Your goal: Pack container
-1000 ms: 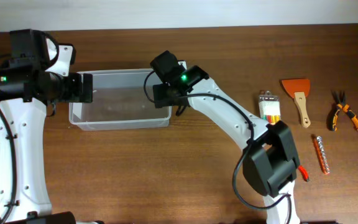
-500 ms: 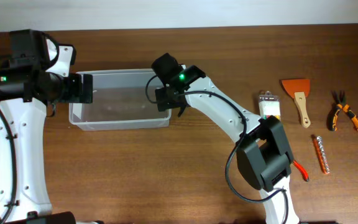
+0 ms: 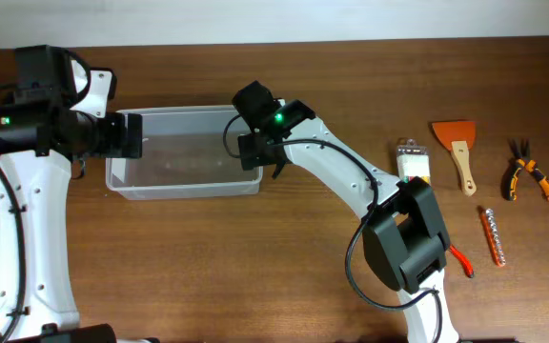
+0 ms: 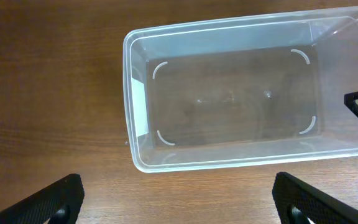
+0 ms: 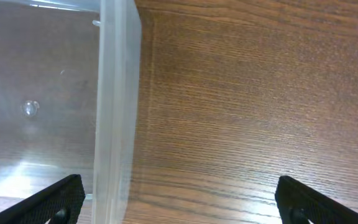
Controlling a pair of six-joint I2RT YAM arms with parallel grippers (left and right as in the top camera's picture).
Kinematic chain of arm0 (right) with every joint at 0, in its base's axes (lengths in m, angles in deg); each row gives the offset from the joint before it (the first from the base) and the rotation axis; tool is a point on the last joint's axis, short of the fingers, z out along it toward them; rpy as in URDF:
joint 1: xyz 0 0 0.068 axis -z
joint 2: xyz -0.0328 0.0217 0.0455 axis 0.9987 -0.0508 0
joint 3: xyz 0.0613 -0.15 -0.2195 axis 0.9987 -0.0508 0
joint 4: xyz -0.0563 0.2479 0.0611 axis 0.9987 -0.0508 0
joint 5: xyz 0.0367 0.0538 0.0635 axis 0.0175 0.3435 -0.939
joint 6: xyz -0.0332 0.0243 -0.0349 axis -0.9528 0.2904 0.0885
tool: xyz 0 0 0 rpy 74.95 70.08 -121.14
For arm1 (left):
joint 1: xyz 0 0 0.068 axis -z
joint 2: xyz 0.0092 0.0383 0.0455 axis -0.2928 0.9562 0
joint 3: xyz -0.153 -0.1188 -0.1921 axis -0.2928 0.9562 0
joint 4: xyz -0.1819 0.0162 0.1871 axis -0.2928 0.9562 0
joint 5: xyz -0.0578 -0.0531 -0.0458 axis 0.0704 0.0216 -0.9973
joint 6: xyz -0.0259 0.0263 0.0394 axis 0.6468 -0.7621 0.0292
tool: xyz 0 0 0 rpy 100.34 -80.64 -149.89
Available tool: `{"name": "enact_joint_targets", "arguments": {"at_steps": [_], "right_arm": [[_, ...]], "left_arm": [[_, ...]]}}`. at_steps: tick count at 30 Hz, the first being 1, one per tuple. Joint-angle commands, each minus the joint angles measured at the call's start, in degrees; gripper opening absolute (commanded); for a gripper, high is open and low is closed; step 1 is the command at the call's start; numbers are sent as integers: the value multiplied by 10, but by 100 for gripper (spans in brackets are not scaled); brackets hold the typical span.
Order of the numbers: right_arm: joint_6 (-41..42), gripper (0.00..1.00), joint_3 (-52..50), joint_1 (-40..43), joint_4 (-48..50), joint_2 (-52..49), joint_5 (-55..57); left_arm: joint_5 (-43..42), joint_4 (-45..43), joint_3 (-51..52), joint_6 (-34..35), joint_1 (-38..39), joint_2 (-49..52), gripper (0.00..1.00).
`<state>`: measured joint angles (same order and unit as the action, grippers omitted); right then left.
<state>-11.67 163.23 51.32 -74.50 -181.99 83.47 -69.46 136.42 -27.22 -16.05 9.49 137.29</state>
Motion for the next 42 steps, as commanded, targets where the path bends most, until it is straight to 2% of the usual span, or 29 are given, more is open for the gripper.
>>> {"name": "enact_joint_targets", "arguments": {"at_steps": [1, 18, 27, 34, 36, 37, 42], "right_arm": [[37, 99, 11, 3, 6, -7, 13], [35, 99, 11, 60, 11, -7, -20], [-7, 99, 10, 57, 14, -7, -21], [-51, 76, 10, 57, 17, -7, -21], [-59, 51, 10, 57, 17, -7, -21], [-59, 47, 10, 57, 16, -7, -21], [-59, 47, 10, 57, 11, -7, -21]], "left_arm": [[-8, 2, -10, 3, -2, 6, 99], [-8, 2, -10, 3, -2, 6, 99], [-8, 2, -10, 3, -2, 6, 99], [-8, 2, -10, 3, -2, 6, 99], [-8, 2, -10, 3, -2, 6, 99], [-8, 2, -10, 3, -2, 6, 99], [-8, 2, -10, 3, -2, 6, 99]]}}
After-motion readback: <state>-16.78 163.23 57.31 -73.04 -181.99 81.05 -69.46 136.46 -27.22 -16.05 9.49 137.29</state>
